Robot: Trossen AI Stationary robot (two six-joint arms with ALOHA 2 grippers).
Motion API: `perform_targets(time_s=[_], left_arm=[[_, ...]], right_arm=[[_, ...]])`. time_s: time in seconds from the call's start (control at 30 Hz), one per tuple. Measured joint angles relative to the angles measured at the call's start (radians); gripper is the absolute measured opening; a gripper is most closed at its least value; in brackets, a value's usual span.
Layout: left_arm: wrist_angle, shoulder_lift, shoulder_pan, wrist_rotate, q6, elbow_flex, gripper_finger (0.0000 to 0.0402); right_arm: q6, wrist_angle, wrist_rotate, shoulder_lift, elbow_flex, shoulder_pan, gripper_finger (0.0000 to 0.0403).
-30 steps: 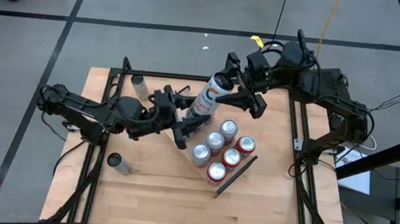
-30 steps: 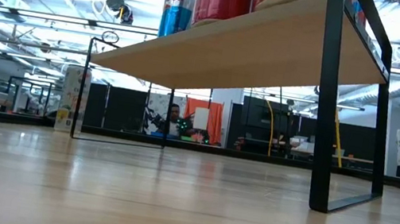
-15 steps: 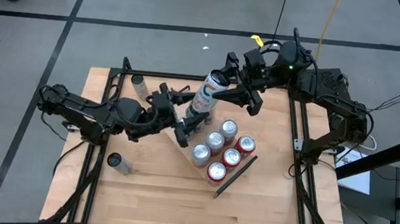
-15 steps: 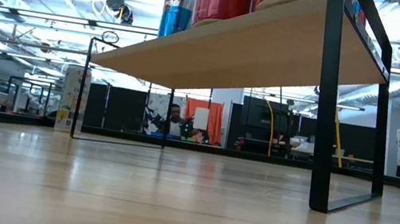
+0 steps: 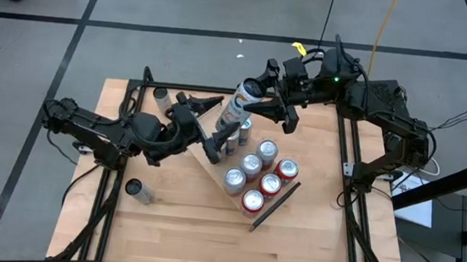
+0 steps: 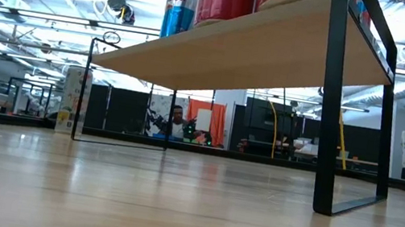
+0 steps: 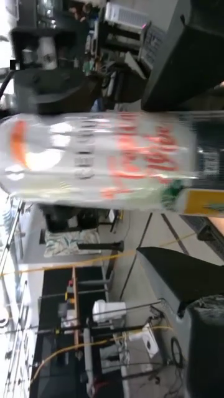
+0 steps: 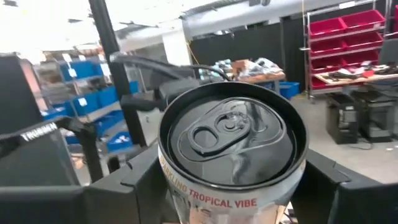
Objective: Place canned beverage on shelf
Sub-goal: Put the bottom right white yellow soda can on the shelf
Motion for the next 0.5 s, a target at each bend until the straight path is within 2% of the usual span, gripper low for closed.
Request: perform_targets(time_s=[0.4, 0.5], left_arm=[[0.001, -0.007, 0.018, -0.007, -0.012, 0.000, 0.0370], [-0.006, -0.025, 0.018, -0.007, -0.059, 0.000, 0.0370]], right_arm=[[-0.042, -0.016, 0.000, 0.013, 0.000, -0.034, 0.0239], [-0.042, -0.017, -0.001, 0.017, 0.000, -0.053, 0.0239]])
